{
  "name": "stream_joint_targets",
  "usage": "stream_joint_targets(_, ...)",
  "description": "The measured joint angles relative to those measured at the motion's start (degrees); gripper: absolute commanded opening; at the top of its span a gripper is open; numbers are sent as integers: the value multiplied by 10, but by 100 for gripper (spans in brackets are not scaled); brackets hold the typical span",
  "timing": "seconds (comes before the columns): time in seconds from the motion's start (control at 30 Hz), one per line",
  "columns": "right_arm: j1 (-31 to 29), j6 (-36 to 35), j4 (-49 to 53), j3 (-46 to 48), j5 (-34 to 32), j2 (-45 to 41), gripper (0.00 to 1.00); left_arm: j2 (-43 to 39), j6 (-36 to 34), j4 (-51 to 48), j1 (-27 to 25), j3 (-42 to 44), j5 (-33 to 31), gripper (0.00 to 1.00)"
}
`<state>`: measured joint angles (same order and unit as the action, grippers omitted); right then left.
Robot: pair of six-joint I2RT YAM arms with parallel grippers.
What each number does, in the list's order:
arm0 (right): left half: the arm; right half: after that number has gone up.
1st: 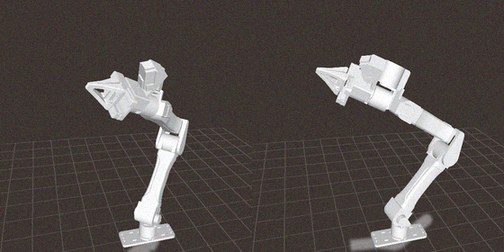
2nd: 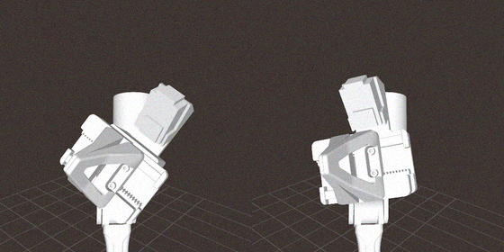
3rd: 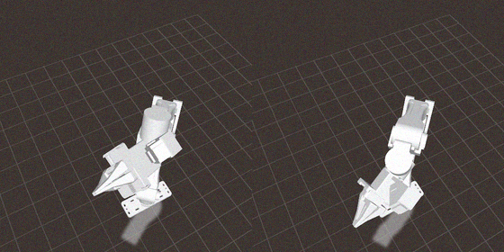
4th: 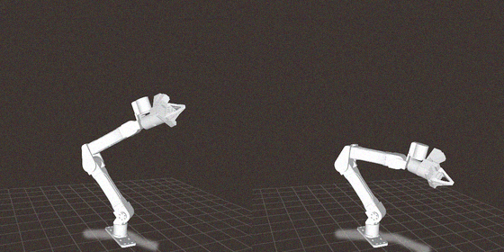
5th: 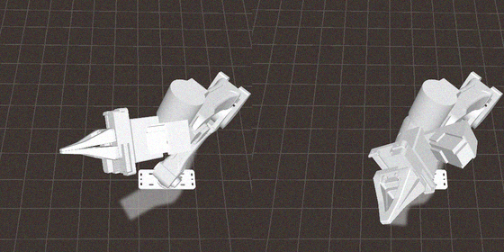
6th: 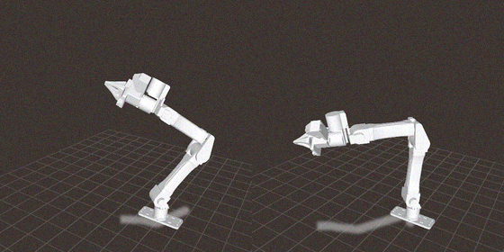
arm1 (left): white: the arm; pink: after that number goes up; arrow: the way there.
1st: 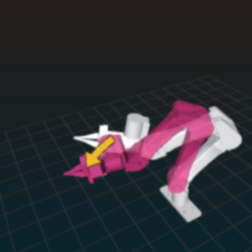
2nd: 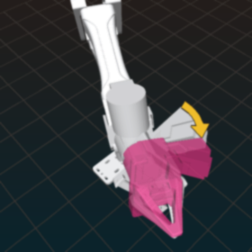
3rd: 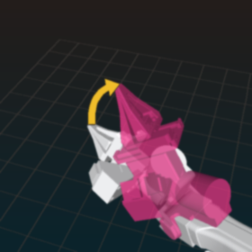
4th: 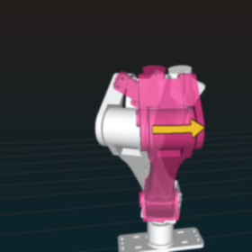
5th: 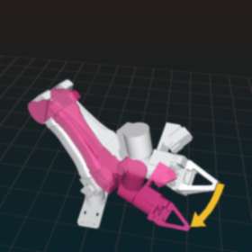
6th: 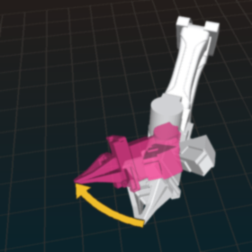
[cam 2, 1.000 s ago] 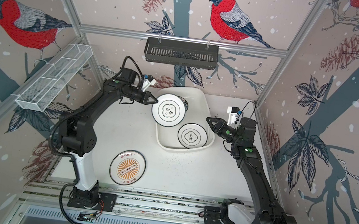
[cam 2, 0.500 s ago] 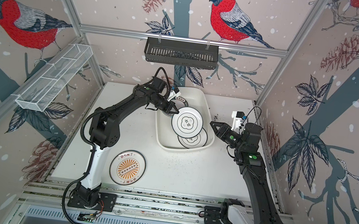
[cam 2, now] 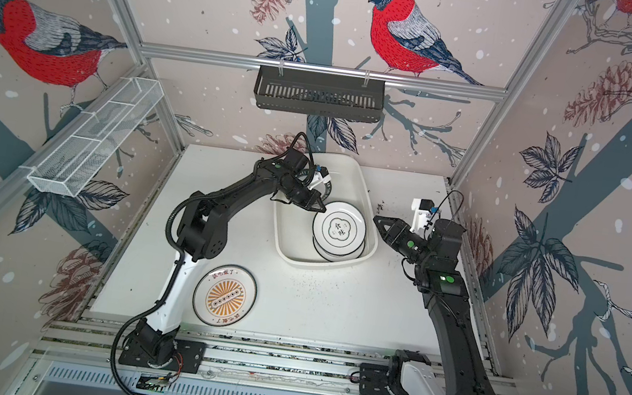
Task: Place the plates into the plastic bin on the countertop
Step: 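Lift the upright plate over the tray wall with the left gripper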
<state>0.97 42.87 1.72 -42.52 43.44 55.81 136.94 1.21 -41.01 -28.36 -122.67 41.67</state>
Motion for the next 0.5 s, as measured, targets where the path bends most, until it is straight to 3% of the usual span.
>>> stream_joint_targets(0.5,14,-10,8,7,10,10,38,28,4,0,-5,-1,-1,0)
